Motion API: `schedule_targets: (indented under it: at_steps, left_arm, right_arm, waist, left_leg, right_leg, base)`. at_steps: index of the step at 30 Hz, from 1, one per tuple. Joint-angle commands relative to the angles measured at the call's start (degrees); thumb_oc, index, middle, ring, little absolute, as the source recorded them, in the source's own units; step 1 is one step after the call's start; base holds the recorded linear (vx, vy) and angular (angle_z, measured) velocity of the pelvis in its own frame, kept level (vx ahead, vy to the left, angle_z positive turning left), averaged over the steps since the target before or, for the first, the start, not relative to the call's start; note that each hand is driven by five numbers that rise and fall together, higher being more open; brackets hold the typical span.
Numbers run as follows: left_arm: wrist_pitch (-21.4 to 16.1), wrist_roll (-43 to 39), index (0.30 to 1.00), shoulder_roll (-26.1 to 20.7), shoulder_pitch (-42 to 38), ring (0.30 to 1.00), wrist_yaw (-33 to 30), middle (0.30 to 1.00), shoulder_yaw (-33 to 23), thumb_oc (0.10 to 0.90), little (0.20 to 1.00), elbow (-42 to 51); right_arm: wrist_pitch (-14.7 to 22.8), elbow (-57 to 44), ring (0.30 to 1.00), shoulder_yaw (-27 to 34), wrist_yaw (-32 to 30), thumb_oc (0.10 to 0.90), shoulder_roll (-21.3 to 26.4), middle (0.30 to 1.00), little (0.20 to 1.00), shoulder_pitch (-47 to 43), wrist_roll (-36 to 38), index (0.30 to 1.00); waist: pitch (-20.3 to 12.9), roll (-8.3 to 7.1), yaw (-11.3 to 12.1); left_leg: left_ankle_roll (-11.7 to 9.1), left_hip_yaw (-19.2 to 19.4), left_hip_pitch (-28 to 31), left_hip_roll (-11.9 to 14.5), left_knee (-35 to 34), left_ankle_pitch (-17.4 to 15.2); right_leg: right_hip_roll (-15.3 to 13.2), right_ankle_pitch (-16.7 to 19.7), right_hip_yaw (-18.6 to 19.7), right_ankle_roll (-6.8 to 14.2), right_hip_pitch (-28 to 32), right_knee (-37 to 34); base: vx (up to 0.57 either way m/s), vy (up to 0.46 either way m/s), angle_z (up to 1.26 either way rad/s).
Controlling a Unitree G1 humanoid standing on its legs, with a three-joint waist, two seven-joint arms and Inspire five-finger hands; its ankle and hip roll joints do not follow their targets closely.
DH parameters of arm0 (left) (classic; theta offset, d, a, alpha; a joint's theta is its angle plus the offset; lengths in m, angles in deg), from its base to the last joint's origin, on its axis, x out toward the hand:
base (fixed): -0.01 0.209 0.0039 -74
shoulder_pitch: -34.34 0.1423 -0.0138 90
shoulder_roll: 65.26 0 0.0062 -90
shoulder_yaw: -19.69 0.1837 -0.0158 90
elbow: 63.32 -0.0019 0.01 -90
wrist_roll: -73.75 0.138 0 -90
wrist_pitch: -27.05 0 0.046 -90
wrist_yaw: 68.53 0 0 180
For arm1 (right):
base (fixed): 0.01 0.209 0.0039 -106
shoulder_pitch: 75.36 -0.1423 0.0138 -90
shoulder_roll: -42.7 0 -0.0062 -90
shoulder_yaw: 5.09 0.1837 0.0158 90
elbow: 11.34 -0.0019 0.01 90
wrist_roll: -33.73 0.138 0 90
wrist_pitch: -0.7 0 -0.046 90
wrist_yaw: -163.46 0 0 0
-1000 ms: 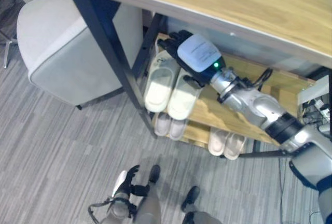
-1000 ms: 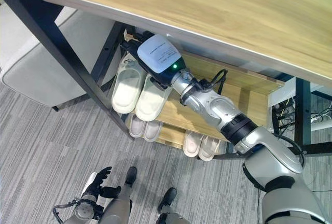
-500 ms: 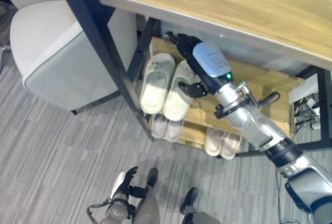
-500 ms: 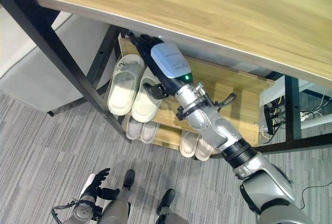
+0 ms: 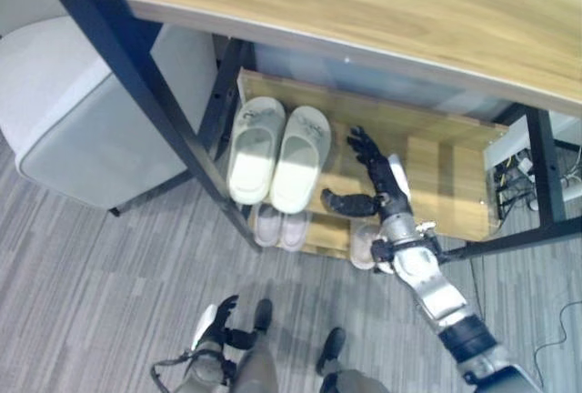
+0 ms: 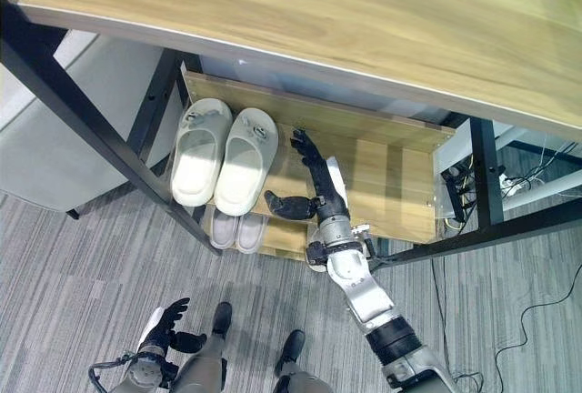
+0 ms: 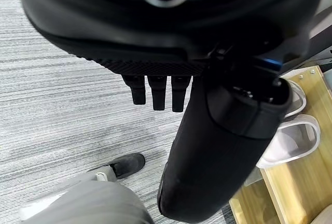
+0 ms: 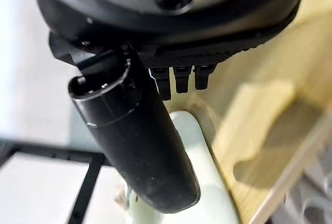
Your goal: Arrange the slippers neatly on the shoe rack.
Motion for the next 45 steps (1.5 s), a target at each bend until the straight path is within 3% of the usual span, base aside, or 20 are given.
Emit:
schedule_targets:
  at_steps: [1, 5, 15, 34, 45]
  left_arm:
    - [-1.1, -0.4, 0.900, 1.1, -0.9, 0.900, -1.2, 0.900, 3.0, 0.800, 0.900, -2.8]
    - [-1.2, -1.0, 0.900, 1.0, -1.3, 0.900, -1.3, 0.900, 3.3, 0.800, 0.900, -2.9]
    - [-1.5, -1.5, 0.900, 0.7, -1.8, 0.900, -1.5, 0.900, 4.1, 0.800, 0.900, -2.6]
    - [-1.8, -2.4, 0.900, 0.6, -3.3, 0.900, -3.3, 0.900, 4.0, 0.800, 0.900, -4.2]
    - [-1.6, -1.9, 0.900, 1.0, -2.6, 0.900, -3.2, 0.900, 3.0, 0.800, 0.900, -4.3]
  right_arm:
    - [8.3, -3.2, 0.900, 2.9, 1.5, 0.800, -0.7, 0.900, 0.900, -4.0, 9.6, 0.900]
    - [8.7, -0.8, 0.900, 2.9, 1.7, 0.800, -1.3, 0.900, 0.900, -4.8, 13.6, 0.900]
    - [7.6, 6.4, 0.900, 2.2, 1.9, 0.800, -0.4, 0.900, 0.900, -11.2, 14.9, 0.900]
    - [5.0, 10.9, 0.900, -3.0, 1.1, 0.800, -0.5, 0.900, 0.900, -22.3, 8.4, 0.900]
    - [4.7, 6.5, 0.900, -1.5, 0.6, 0.800, 2.8, 0.900, 0.900, -18.5, 3.4, 0.900]
  waist:
    - [-2.8, 0.42, 0.6]
    - [-2.5, -0.03, 1.3]
    - [-1.6, -0.39, 2.8]
    - [-1.2, -0.87, 4.5]
    - [-1.8, -0.83, 3.4]
  left_leg:
    - [-0.4, 2.5, 2.7, -0.4, -0.5, -5.7]
    - [-0.5, 2.2, 2.2, -0.6, -0.5, -5.7]
    - [-0.5, 1.9, 1.5, -0.9, -0.5, -5.5]
    - [-0.3, 1.6, 1.6, -1.2, -0.5, -5.6]
    - [-0.2, 2.1, 2.3, -1.1, -0.5, -5.9]
  right_leg:
    - [-1.7, -5.2, 2.0, 4.9, 1.5, 1.7]
    - [-1.8, -5.1, 1.5, 4.9, 1.4, 1.7]
    - [-2.1, -4.8, 0.8, 4.9, 0.9, 1.9]
    - [-2.4, -5.0, 0.4, 4.7, 0.9, 2.5]
    - [-2.4, -4.8, 0.5, 4.8, 1.2, 2.6]
  base:
    - [-0.01, -0.009, 0.03]
    - [0.00, -0.001, 0.01]
    - [0.00, 0.000, 0.00]
    - [0.00, 0.003, 0.02]
    - [0.00, 0.000, 0.00]
